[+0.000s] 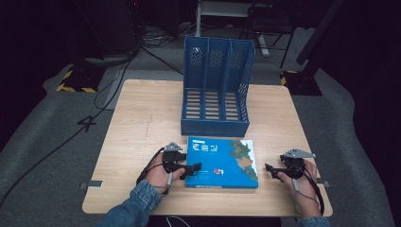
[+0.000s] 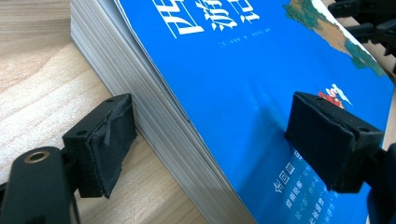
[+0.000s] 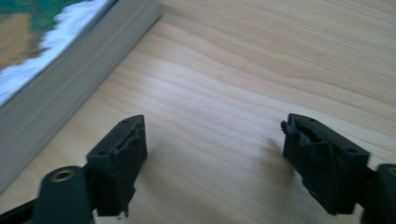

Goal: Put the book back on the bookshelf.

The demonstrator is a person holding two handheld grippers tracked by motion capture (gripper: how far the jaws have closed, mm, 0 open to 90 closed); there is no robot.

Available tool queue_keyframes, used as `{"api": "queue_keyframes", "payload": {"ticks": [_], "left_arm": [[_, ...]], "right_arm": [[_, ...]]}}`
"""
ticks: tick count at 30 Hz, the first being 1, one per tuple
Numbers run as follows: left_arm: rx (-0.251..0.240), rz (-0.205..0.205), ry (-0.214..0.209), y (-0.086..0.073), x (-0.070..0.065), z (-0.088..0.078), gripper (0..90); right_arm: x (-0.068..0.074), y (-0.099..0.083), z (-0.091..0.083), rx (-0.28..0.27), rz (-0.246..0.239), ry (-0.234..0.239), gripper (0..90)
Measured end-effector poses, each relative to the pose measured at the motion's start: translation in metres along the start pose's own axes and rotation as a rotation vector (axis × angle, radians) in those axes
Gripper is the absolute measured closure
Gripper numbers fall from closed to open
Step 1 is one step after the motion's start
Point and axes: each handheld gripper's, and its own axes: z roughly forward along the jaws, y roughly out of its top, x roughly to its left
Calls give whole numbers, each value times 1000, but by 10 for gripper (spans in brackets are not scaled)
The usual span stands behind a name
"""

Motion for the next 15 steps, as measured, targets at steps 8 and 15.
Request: {"api": "queue_keyframes", "payload": {"ticks": [8,15], "left_arm": [[-5,2,-1,0,0,0,161],[-4,1,0,0,0,0,161]], "right_arm": [[35,18,-25,-12,-64,131,182],[54,20,-27,77,-100,215,173]]}}
